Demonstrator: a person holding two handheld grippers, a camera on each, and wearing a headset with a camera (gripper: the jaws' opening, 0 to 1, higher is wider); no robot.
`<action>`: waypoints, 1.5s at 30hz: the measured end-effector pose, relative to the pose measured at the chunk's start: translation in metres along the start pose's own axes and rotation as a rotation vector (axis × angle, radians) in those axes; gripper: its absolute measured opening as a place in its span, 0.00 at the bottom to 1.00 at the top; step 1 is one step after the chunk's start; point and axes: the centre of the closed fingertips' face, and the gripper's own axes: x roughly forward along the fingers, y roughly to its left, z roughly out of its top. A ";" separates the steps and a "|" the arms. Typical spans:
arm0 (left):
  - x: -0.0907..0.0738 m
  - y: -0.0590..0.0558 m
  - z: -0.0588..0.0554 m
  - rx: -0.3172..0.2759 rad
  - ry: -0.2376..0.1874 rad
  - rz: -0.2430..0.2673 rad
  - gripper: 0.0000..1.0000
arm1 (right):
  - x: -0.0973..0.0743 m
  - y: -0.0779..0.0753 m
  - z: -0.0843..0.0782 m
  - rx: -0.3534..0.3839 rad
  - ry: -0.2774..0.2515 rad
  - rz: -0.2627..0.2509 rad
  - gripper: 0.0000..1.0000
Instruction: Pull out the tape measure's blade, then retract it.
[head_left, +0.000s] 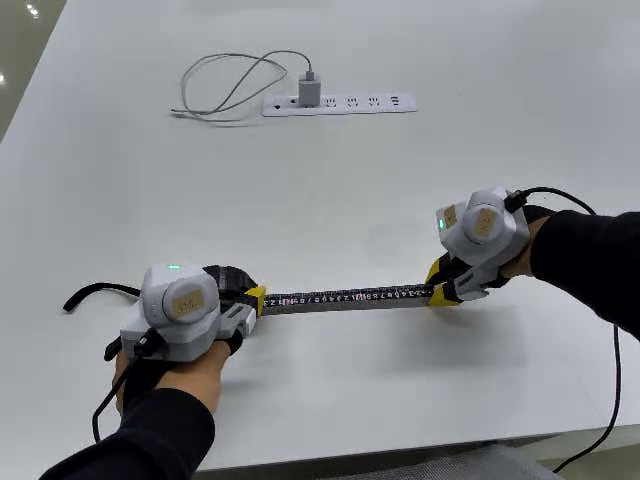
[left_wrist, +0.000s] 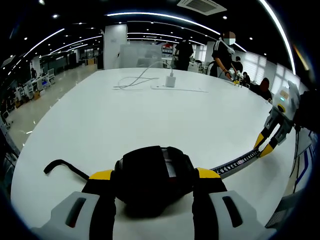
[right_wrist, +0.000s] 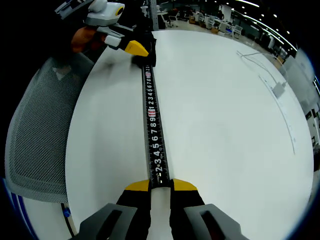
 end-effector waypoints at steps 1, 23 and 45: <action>0.000 0.000 0.000 -0.001 -0.001 -0.001 0.57 | 0.000 -0.001 0.000 0.008 -0.002 0.001 0.09; 0.000 -0.001 0.001 0.002 -0.003 -0.011 0.58 | 0.004 0.000 0.007 -0.002 0.044 0.007 0.09; 0.000 -0.001 0.001 0.014 -0.006 -0.012 0.58 | 0.006 0.001 0.012 -0.008 0.067 0.007 0.09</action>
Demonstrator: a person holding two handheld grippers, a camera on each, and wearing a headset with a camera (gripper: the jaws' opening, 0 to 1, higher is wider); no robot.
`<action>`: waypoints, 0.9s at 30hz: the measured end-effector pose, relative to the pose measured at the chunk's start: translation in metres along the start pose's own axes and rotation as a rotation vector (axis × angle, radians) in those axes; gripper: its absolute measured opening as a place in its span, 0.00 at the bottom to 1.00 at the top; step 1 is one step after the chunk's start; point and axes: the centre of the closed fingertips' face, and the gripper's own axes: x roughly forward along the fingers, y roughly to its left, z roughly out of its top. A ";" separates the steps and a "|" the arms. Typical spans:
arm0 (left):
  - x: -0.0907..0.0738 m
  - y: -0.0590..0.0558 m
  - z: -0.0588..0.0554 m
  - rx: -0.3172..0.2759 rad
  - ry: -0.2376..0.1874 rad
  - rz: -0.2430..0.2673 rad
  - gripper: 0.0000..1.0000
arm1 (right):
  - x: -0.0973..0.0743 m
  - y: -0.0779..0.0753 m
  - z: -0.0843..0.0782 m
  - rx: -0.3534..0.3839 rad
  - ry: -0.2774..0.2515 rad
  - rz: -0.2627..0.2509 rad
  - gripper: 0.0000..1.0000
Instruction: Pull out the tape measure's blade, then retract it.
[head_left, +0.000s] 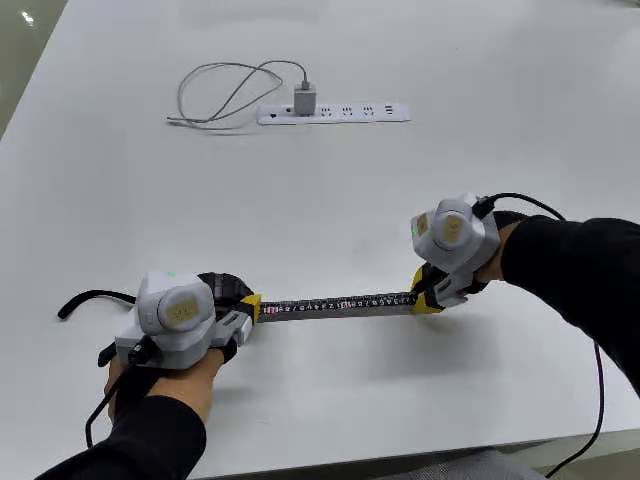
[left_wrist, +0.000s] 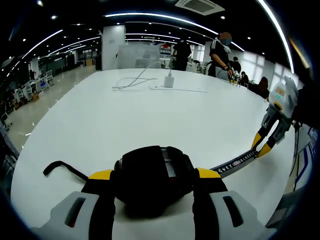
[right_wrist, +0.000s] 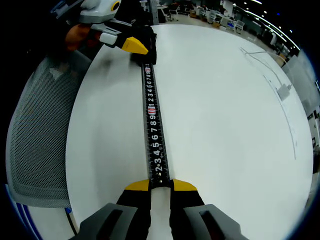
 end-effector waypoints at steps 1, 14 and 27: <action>0.000 0.000 0.000 0.001 0.001 0.000 0.58 | 0.000 0.000 0.000 -0.010 0.002 -0.001 0.09; 0.001 0.000 0.000 0.009 0.005 -0.006 0.58 | 0.003 0.000 0.005 0.007 0.008 -0.014 0.09; 0.001 0.000 0.000 0.010 0.003 -0.005 0.58 | 0.004 0.001 0.008 -0.003 0.003 -0.013 0.10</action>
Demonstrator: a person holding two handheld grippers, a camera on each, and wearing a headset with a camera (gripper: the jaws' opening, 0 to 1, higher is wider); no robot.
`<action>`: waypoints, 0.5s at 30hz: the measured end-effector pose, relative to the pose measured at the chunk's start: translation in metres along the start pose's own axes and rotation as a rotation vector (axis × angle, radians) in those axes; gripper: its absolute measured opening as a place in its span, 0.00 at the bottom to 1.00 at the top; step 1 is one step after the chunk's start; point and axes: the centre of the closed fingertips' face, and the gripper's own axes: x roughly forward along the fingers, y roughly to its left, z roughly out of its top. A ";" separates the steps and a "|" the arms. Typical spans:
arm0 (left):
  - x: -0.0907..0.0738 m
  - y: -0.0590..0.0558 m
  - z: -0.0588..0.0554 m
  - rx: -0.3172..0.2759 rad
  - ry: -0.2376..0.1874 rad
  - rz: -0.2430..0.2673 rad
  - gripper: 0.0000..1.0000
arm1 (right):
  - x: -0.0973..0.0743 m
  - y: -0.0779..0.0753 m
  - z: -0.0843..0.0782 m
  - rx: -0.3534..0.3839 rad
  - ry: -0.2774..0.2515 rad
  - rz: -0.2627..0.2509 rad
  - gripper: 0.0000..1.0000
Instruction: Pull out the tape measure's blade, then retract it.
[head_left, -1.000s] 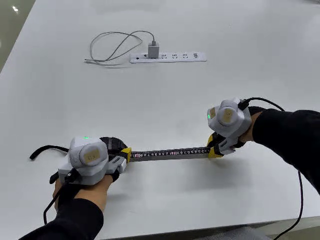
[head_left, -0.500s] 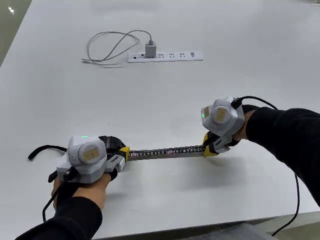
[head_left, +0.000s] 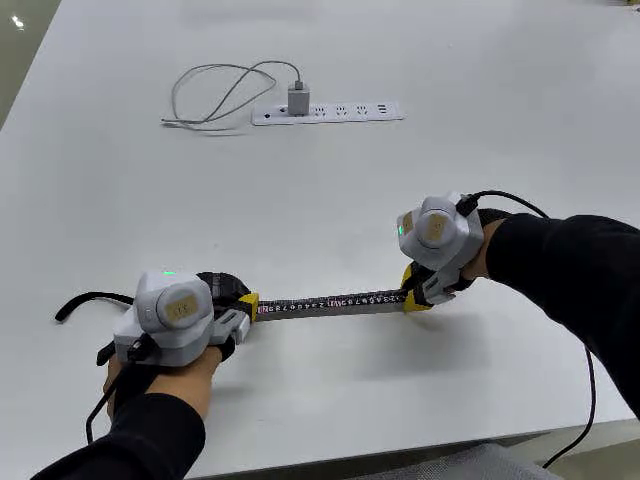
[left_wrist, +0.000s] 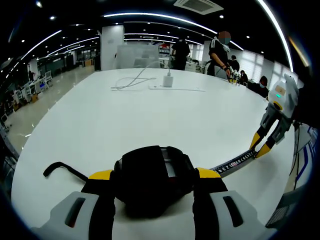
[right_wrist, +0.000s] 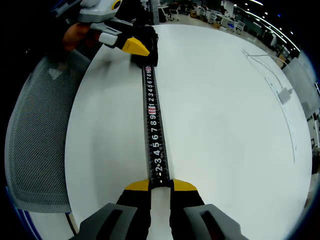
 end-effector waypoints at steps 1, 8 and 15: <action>0.000 0.000 0.000 0.000 0.001 0.000 0.58 | 0.000 0.000 0.001 0.003 -0.001 0.000 0.10; 0.000 0.000 0.000 0.006 -0.006 0.001 0.58 | 0.001 0.001 0.003 -0.012 -0.009 0.006 0.10; 0.000 0.001 0.000 0.006 -0.003 -0.002 0.58 | 0.002 0.002 0.006 -0.003 -0.003 -0.002 0.10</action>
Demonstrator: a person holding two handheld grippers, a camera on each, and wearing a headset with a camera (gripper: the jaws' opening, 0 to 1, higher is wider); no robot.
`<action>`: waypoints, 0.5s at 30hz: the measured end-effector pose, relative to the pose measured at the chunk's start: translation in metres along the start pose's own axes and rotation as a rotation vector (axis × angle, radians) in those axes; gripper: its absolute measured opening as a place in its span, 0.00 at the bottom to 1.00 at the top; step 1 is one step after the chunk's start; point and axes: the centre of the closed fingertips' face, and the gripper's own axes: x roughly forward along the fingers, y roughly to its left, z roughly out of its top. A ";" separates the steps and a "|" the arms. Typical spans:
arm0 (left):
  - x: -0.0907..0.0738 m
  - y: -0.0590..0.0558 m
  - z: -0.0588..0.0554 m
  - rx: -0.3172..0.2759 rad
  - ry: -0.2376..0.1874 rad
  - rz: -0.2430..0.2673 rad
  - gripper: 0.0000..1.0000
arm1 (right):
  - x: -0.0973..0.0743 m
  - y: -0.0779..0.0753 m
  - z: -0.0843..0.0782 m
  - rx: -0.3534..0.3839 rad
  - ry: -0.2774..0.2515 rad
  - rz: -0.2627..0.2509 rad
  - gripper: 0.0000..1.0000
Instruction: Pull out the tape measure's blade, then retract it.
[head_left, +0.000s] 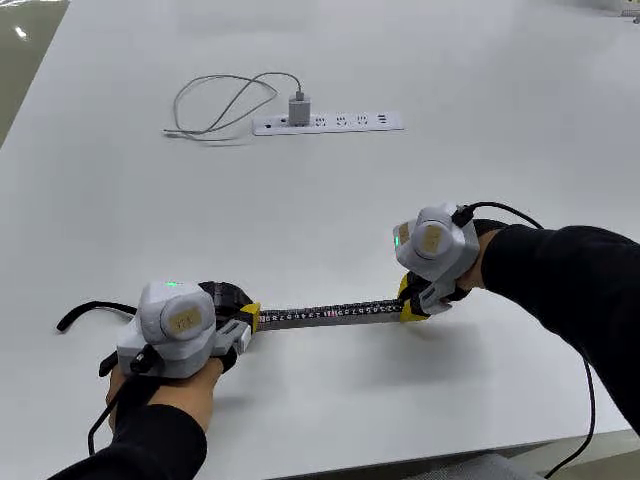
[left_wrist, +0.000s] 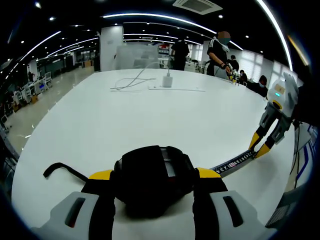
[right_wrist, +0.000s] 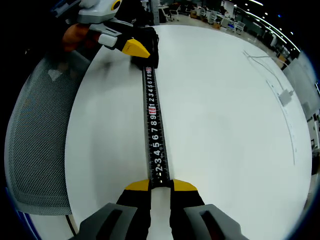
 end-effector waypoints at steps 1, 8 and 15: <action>0.000 0.000 0.000 0.000 0.001 0.000 0.58 | 0.000 0.000 0.000 -0.001 0.000 -0.001 0.10; 0.001 0.000 0.000 0.000 0.000 0.001 0.58 | 0.001 0.000 0.003 -0.022 0.014 0.000 0.10; 0.001 0.000 0.000 0.002 0.003 -0.002 0.58 | 0.002 0.000 0.005 -0.043 0.023 -0.009 0.10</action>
